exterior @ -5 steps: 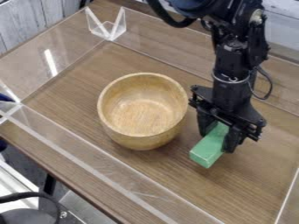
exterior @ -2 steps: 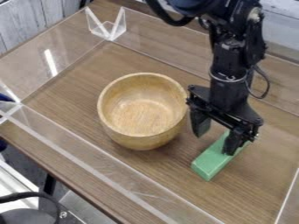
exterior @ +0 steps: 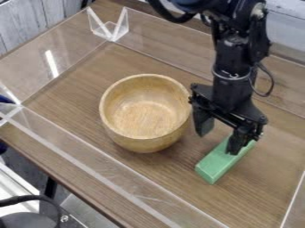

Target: Remove the green block from inside the brown bowl and put it on the table

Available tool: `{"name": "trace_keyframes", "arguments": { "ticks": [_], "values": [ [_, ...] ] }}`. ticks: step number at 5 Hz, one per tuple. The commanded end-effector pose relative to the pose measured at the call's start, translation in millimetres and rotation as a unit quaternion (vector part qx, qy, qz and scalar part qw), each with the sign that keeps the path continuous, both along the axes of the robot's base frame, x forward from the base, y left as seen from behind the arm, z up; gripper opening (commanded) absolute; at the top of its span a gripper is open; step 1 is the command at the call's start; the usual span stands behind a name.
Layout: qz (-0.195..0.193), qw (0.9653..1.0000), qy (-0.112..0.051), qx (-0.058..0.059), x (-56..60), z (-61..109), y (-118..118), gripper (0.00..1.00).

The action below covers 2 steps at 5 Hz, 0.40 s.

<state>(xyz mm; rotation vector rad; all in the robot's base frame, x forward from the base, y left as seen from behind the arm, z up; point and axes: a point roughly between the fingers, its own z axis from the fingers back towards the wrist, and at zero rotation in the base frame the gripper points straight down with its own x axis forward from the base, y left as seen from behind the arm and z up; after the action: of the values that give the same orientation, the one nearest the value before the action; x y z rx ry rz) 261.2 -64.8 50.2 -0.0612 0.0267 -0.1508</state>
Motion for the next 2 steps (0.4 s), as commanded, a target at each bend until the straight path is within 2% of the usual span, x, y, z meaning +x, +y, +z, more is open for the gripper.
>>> {"name": "trace_keyframes", "arguments": {
  "ticks": [1,2],
  "values": [
    [0.005,0.9989,-0.045,-0.007,10.2,24.5,2.8,1.00],
    [0.007,0.9988,-0.049,-0.007,10.2,25.8,3.9,1.00]
  ]
}}
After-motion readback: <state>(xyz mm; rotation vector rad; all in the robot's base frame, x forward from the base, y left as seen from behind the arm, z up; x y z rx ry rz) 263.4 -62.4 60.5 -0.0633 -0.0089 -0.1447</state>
